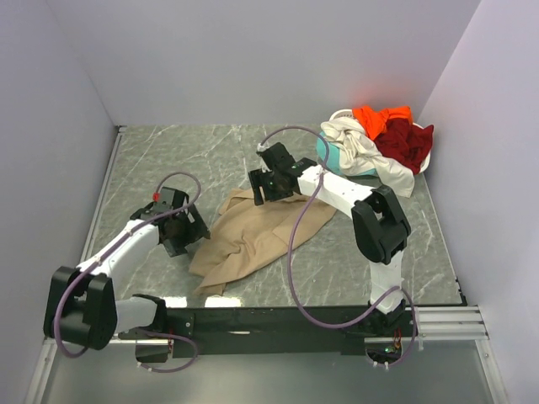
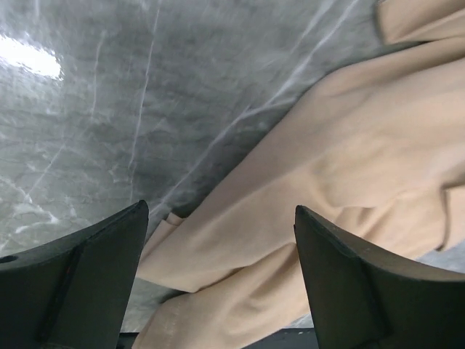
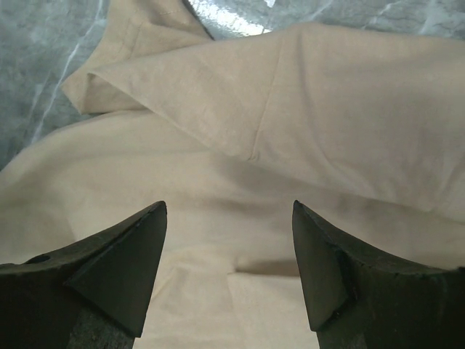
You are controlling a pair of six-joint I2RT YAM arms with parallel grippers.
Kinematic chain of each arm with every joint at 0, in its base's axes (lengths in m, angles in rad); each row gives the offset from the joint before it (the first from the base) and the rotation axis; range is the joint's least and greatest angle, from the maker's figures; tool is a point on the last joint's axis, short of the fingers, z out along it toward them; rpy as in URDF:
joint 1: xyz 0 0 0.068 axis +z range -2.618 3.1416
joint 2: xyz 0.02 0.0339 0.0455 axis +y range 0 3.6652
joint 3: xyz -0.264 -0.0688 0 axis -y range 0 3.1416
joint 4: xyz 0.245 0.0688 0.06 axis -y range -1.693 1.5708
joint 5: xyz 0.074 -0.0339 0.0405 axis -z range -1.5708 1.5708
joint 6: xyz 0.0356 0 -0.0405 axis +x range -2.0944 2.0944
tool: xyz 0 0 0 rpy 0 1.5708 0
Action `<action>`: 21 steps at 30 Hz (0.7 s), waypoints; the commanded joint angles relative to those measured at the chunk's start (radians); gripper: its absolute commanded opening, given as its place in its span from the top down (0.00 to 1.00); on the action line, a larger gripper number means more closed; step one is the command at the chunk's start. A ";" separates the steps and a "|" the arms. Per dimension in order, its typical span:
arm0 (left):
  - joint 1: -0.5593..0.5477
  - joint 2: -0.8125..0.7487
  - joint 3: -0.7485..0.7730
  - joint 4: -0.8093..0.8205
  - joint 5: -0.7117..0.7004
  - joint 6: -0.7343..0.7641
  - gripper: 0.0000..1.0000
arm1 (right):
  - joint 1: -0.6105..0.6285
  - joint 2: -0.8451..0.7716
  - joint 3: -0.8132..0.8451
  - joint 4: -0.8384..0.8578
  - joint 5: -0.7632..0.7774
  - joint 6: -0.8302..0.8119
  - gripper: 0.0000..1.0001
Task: Fold and stack the t-shirts
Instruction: Flatten the tshirt out
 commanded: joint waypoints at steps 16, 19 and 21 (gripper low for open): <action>-0.016 0.197 0.010 0.123 0.101 -0.001 0.69 | -0.031 0.171 0.167 0.006 0.000 -0.039 0.66; -0.016 0.238 0.048 0.134 0.109 0.011 0.93 | -0.053 0.167 0.167 0.002 -0.023 -0.018 1.00; -0.016 0.248 0.100 0.130 0.090 0.020 1.00 | -0.079 0.142 0.161 -0.006 -0.035 -0.013 1.00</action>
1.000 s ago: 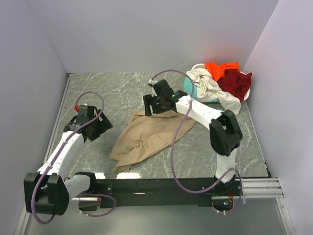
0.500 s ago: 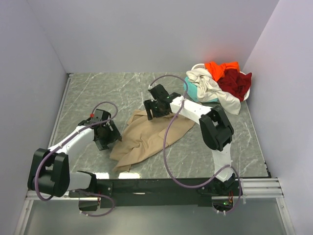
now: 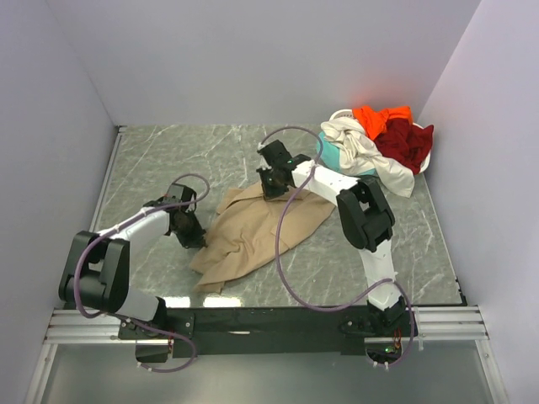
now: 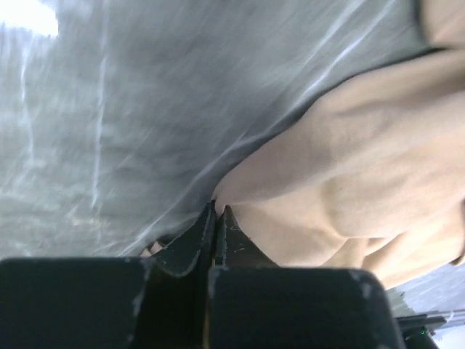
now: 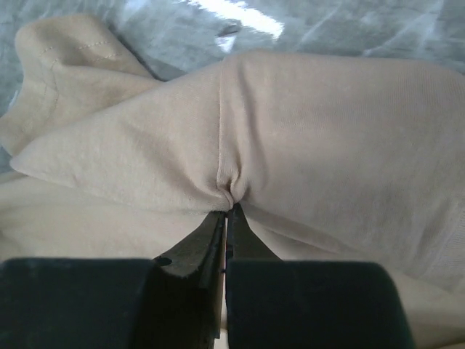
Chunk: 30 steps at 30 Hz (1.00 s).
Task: Fold and stack the t-shirts
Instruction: Flatten the tshirt out
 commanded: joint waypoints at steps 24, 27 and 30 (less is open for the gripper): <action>-0.004 -0.482 0.458 -0.067 -0.489 0.110 1.00 | -0.120 -0.887 -0.096 0.055 0.231 -0.008 1.00; -0.004 -0.586 0.460 -0.047 -0.561 0.130 1.00 | -0.115 -0.997 -0.116 0.137 0.276 -0.032 1.00; -0.004 -0.675 0.483 -0.036 -0.614 0.159 1.00 | -0.115 -1.069 -0.098 0.193 0.335 -0.061 1.00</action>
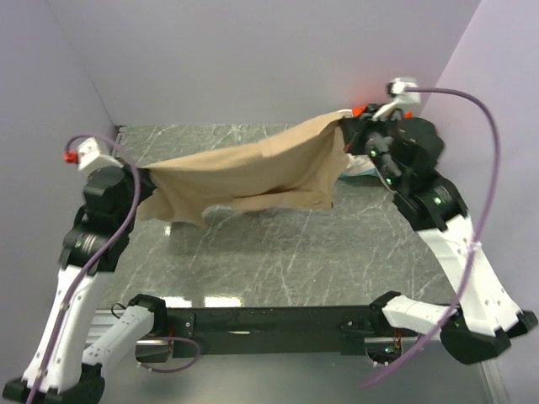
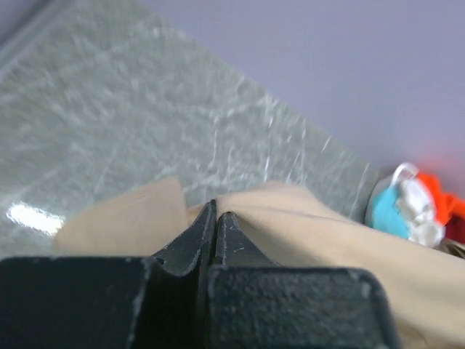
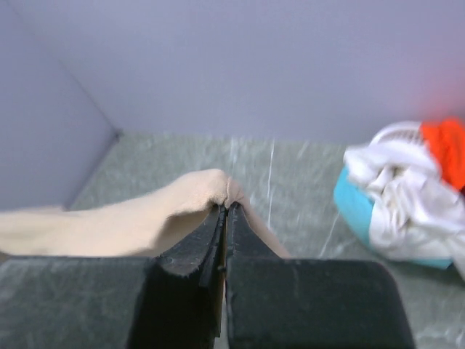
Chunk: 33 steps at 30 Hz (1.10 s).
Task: Fold and stack the t-shirts
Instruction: Flatten the tshirt out
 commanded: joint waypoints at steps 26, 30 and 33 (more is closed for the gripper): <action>0.176 0.818 0.470 0.078 0.224 0.200 0.21 | -0.169 0.759 0.670 -0.161 -0.069 -0.085 0.35; 0.176 0.760 0.379 0.045 0.255 0.171 0.13 | -0.151 0.734 0.561 -0.171 -0.086 -0.056 0.15; 0.176 0.667 0.236 -0.016 0.223 0.125 0.09 | -0.115 0.571 0.319 -0.082 -0.150 -0.053 0.14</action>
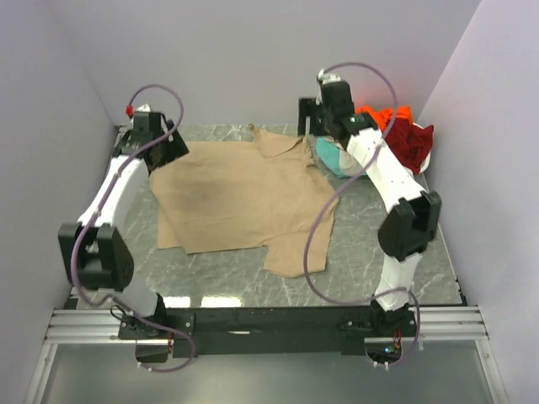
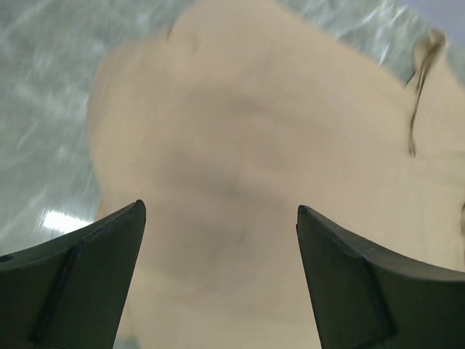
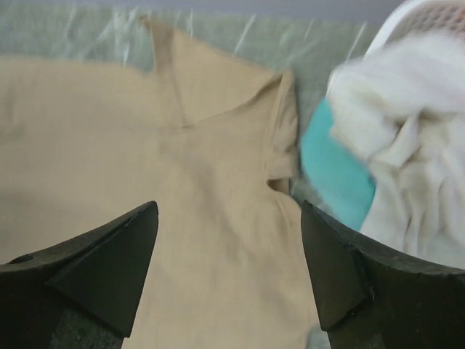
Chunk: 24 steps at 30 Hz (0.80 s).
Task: Fold and stack the t-shirts
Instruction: Flatten the tshirt out
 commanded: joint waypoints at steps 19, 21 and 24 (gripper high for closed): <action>0.090 -0.344 -0.620 -0.058 0.082 -0.279 0.01 | 0.190 -0.144 -0.669 0.300 -0.512 0.155 0.23; 0.153 -0.344 -0.638 -0.056 0.115 -0.274 0.01 | 0.190 -0.099 -0.658 0.297 -0.510 0.145 0.23; 0.195 -0.372 -0.672 -0.050 0.106 -0.280 0.01 | 0.190 -0.041 -0.630 0.275 -0.490 0.143 0.24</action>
